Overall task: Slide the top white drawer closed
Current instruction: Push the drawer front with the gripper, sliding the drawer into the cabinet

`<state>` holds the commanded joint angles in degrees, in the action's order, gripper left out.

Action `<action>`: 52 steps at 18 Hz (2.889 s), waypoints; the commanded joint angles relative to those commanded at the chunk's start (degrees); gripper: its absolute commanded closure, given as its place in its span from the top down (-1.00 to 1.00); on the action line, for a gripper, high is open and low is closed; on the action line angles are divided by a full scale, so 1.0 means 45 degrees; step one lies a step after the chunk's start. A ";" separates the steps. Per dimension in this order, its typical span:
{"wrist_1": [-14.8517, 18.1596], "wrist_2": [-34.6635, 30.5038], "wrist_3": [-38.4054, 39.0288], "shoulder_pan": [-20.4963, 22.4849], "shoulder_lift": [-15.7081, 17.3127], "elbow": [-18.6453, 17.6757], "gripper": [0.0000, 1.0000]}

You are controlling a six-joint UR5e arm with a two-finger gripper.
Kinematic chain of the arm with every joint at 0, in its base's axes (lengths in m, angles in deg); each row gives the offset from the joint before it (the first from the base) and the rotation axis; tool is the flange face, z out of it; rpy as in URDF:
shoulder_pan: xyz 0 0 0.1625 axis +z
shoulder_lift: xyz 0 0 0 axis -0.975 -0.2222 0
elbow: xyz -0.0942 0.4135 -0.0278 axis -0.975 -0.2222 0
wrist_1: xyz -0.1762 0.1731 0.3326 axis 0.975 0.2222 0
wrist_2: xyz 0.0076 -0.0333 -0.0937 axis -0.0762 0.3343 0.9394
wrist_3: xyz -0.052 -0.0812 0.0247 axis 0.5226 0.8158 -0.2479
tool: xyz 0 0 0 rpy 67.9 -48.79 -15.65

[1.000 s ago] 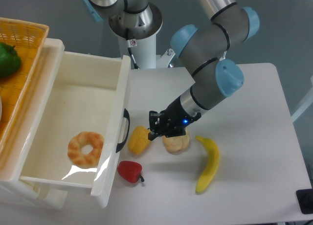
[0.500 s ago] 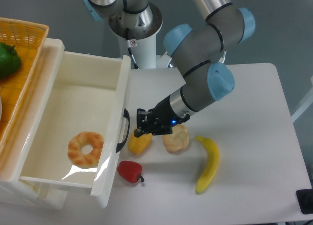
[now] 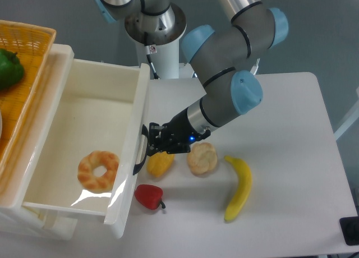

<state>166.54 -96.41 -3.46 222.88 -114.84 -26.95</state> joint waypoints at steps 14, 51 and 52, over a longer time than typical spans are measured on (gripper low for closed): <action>0.0625 0.0195 0.0059 -0.0312 0.0488 0.0137 -1.00; 0.0469 0.0313 0.0879 -0.1463 0.0352 0.0078 -1.00; 0.0469 0.0293 0.0937 -0.1523 0.0352 0.0059 -1.00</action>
<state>168.65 -95.09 0.76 216.03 -113.26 -26.68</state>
